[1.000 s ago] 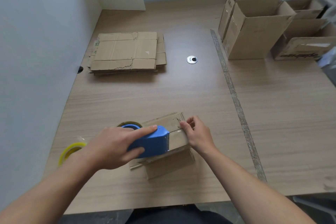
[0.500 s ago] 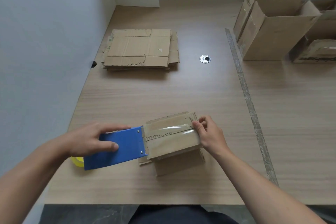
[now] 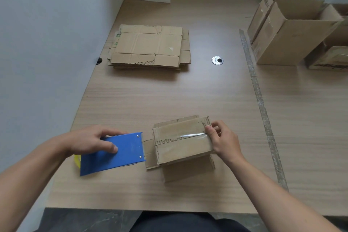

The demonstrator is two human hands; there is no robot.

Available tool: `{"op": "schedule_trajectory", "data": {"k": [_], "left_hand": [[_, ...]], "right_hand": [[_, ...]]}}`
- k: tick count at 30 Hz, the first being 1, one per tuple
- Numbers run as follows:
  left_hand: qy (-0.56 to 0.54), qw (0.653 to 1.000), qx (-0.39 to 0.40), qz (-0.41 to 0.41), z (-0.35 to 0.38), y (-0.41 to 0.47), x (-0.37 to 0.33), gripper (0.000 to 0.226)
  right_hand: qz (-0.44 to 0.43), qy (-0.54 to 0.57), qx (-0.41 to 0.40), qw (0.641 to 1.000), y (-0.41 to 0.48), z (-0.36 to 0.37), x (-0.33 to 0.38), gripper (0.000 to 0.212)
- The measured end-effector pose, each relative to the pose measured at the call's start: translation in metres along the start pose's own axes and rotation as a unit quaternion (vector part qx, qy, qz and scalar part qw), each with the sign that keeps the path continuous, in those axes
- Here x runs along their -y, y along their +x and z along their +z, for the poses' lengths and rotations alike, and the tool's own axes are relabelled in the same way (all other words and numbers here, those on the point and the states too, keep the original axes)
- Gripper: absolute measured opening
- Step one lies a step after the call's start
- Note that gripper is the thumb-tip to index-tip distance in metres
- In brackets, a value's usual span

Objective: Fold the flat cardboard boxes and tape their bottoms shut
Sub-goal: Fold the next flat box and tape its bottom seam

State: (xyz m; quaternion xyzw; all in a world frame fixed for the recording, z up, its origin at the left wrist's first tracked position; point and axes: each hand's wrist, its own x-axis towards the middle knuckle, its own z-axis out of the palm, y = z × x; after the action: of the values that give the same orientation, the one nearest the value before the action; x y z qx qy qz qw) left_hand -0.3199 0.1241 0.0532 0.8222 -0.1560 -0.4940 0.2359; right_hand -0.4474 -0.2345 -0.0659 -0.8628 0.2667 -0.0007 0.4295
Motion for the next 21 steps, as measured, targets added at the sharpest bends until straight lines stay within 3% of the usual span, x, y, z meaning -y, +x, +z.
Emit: {"op": "schedule_trajectory", "data": {"k": [9, 15, 17, 21], "left_hand": [[0.002, 1.000, 0.015, -0.023, 0.007, 0.021, 0.010, 0.052], [0.020, 1.000, 0.001, -0.020, 0.020, 0.038, 0.006, 0.054], [0.020, 1.000, -0.009, -0.014, 0.024, 0.041, 0.006, 0.051], [0.027, 0.999, -0.025, -0.005, 0.030, 0.043, 0.006, 0.049]], "right_hand": [[0.020, -0.015, 0.021, 0.999, 0.000, -0.003, 0.014, 0.016], [-0.002, -0.135, -0.012, 0.991, -0.008, 0.005, 0.035, 0.024], [0.012, -0.128, -0.001, 0.992, -0.011, 0.008, 0.041, 0.041], [0.064, -0.108, 0.044, 0.991, -0.017, 0.017, 0.044, 0.100]]}}
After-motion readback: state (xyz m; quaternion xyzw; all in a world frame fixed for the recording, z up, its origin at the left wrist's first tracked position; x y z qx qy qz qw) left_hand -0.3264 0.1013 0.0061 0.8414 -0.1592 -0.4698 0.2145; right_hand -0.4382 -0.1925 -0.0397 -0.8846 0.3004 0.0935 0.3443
